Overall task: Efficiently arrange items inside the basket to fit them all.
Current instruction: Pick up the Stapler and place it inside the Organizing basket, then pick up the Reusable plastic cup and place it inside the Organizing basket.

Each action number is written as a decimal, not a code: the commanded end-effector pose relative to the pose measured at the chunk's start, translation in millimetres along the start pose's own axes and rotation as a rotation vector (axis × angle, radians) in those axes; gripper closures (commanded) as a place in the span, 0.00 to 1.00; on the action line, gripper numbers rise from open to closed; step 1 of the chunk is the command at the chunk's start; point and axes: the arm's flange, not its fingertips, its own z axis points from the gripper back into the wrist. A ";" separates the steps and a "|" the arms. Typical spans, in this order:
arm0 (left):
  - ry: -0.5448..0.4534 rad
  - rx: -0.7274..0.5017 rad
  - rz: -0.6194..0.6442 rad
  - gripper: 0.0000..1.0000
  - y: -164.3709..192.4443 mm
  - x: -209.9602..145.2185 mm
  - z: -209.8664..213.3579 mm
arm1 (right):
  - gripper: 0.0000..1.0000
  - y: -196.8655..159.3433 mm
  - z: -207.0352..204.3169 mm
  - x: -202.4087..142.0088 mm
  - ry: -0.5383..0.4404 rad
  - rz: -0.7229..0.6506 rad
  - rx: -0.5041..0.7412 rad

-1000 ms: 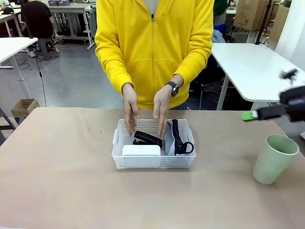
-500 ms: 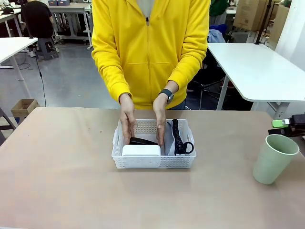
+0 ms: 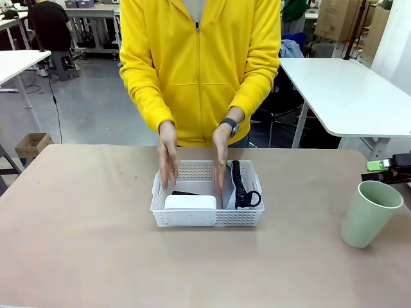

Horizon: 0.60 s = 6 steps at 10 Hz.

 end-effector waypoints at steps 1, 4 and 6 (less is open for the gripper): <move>-0.016 -0.017 0.000 0.00 -4.4 1.1 -1.2 | 0.00 5.9 0.0 -4.2 0.000 0.003 0.005; -0.016 -0.017 0.000 0.00 -4.4 1.1 -1.2 | 0.00 5.9 0.0 -4.2 0.000 0.003 0.005; -0.016 -0.017 0.000 0.00 -4.4 1.1 -1.2 | 0.00 5.9 0.0 -4.2 0.000 0.003 0.005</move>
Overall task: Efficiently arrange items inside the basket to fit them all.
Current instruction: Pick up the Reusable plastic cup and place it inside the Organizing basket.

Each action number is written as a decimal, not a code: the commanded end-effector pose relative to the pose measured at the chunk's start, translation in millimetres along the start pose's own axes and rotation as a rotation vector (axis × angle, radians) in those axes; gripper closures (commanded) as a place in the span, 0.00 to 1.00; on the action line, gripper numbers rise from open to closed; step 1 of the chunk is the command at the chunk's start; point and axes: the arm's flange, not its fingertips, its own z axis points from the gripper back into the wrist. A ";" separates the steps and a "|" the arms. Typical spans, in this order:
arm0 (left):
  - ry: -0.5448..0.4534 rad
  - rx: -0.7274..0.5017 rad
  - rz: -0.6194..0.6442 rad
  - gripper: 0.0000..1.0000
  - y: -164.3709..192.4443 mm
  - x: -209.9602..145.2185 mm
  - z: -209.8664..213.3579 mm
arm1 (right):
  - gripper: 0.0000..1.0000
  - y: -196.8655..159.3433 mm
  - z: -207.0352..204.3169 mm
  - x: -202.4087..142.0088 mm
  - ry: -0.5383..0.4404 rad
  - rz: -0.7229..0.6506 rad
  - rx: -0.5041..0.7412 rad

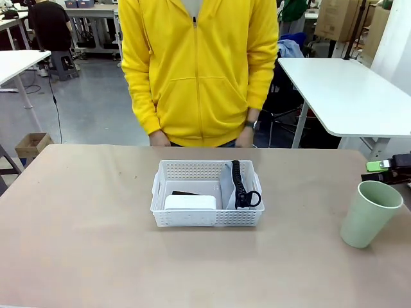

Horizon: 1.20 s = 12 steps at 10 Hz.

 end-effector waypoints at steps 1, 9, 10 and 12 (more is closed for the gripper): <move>-0.016 -0.017 0.000 0.00 -4.4 1.0 -1.2 | 0.00 5.4 0.7 -2.5 0.000 0.005 0.003; -0.016 -0.017 0.000 0.00 -4.4 1.0 -1.2 | 0.00 5.4 0.7 -2.5 0.000 0.005 0.003; -0.016 -0.017 0.000 0.00 -4.4 1.0 -1.2 | 0.00 5.4 0.7 -2.5 0.000 0.005 0.003; -0.016 -0.017 0.000 0.00 -4.4 1.0 -1.2 | 0.00 5.4 0.7 -2.5 0.000 0.005 0.003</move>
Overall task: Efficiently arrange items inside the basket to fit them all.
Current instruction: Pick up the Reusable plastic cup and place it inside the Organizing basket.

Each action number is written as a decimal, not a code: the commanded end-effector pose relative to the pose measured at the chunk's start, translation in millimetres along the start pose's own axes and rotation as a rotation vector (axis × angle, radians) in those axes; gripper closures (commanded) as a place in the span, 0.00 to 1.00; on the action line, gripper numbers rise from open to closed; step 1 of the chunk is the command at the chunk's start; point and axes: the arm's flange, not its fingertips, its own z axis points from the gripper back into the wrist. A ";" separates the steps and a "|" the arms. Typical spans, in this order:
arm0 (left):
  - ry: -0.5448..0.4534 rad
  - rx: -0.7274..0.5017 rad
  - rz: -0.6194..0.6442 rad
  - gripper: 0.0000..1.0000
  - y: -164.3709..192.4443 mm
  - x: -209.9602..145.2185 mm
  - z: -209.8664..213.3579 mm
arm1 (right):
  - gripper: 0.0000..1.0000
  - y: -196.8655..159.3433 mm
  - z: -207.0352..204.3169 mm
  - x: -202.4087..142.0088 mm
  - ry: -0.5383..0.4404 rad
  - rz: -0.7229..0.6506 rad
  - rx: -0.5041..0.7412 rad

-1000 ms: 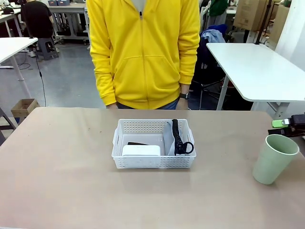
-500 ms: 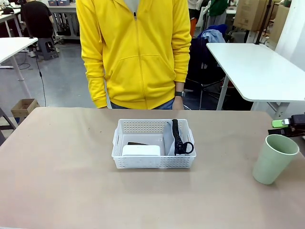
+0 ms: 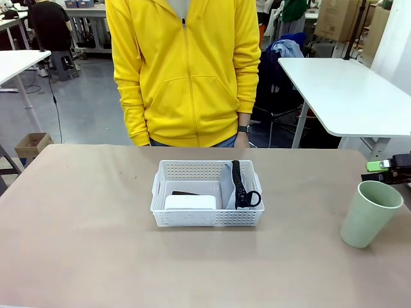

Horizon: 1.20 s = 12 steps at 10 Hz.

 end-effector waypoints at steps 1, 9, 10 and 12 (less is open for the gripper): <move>-0.016 -0.017 0.000 0.00 -4.4 1.0 -1.2 | 0.00 5.3 0.7 -2.6 0.000 0.004 0.004; -0.016 -0.017 0.000 0.00 -4.4 1.0 -1.2 | 0.00 -3.5 96.5 5.7 -0.317 -0.095 -0.123; -0.016 -0.017 0.000 0.00 -4.4 1.0 -1.2 | 0.00 -3.8 128.8 -10.6 -0.313 -0.012 -0.130; -0.016 -0.017 0.000 0.00 -4.4 1.0 -1.2 | 0.00 -12.2 176.5 -59.1 -0.209 0.186 -0.136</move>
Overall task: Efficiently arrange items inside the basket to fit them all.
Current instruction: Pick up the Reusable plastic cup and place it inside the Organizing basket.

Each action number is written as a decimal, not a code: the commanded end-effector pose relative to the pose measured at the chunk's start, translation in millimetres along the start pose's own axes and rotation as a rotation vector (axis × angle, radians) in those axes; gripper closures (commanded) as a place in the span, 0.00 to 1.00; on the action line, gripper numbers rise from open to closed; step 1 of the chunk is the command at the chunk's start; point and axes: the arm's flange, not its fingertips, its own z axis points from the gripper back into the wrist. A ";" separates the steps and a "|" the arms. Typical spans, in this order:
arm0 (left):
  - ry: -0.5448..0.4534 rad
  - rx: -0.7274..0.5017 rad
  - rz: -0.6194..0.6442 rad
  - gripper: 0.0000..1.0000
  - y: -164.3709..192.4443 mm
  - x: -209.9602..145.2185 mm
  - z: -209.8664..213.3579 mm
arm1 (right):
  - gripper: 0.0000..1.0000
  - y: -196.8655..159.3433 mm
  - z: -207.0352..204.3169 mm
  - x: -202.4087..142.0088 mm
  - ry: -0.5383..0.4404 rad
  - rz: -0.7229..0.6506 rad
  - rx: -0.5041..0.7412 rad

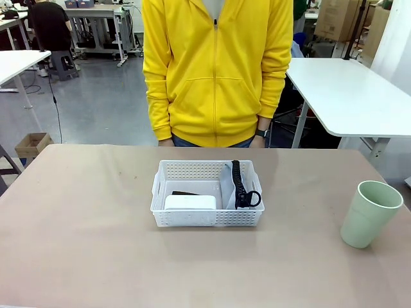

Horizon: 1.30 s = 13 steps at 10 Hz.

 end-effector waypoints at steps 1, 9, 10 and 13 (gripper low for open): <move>-0.015 -0.017 0.001 0.00 -4.0 0.9 -1.4 | 0.00 -10.4 34.5 -38.8 0.098 0.275 0.060; -0.015 -0.017 0.001 0.00 -4.0 0.9 -1.4 | 0.00 2.4 31.8 -99.3 0.362 0.547 -0.016; -0.015 -0.017 0.001 0.00 -4.0 0.9 -1.4 | 0.00 -1.0 20.8 -92.7 0.314 0.816 0.012; -0.015 -0.017 0.001 0.00 -4.0 0.9 -1.4 | 0.00 -11.0 -1.3 -111.6 0.310 1.109 0.033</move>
